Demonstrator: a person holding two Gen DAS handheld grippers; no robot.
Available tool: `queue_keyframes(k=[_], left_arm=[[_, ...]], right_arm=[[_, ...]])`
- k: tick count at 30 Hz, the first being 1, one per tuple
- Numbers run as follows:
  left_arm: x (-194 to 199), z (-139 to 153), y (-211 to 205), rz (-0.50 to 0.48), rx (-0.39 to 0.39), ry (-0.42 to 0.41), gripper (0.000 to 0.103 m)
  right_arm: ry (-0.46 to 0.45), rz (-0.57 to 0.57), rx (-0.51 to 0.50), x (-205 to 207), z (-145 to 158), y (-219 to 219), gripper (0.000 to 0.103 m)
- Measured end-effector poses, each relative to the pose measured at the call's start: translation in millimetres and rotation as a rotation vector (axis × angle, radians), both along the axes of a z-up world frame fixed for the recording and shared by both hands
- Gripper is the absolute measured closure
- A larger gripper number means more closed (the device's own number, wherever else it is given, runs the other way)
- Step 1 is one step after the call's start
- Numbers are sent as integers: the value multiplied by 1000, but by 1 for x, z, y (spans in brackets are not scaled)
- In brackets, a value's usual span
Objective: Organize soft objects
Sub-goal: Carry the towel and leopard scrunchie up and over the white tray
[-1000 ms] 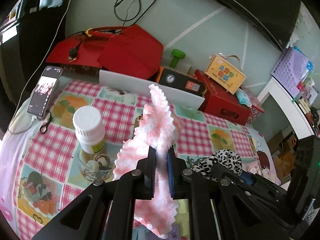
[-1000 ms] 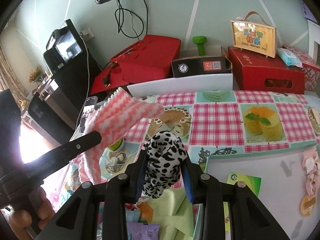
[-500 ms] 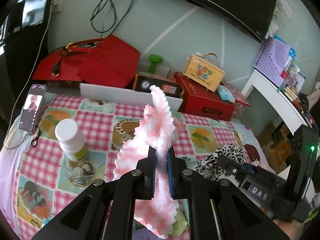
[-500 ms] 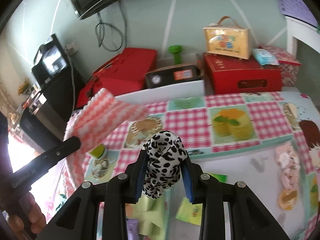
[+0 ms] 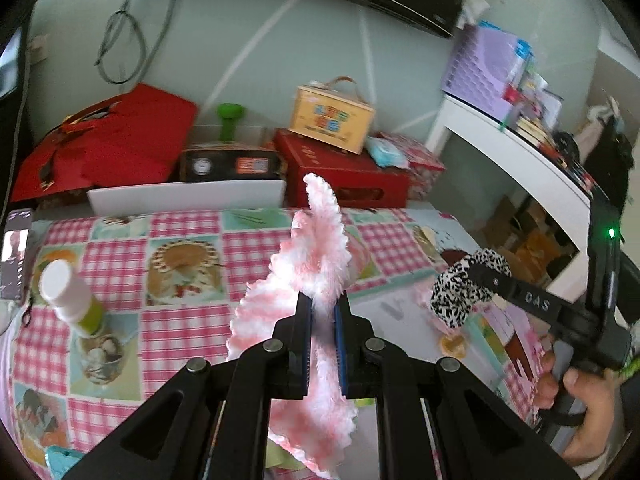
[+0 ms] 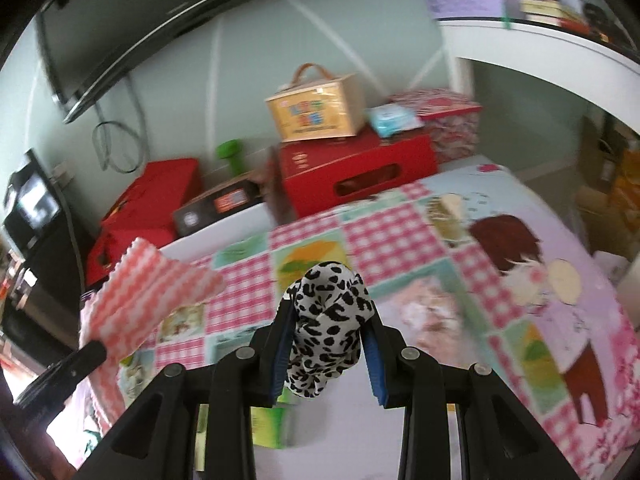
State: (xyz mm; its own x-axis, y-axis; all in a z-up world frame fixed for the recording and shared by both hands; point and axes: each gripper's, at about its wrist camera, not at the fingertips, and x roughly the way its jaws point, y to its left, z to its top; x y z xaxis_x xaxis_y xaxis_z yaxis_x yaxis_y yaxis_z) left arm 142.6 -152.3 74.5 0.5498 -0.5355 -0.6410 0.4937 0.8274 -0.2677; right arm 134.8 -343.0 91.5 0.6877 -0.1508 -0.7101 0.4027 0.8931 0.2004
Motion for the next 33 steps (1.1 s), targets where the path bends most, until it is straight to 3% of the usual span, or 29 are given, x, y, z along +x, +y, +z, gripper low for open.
queue_keyframes(k=[7,18,33], left_arm=[[-15,-14,-48,-105,14,-7,93],[-32,-55,-104,-216,51,33,93],[-14,-104,-114,-165,137,172,93]], right_arm=[[28,-95,-14,-17,-2,-30,68],[70,-132,13,-19,-18,-47,68],[190,-94,54,0,-60,-48,67]])
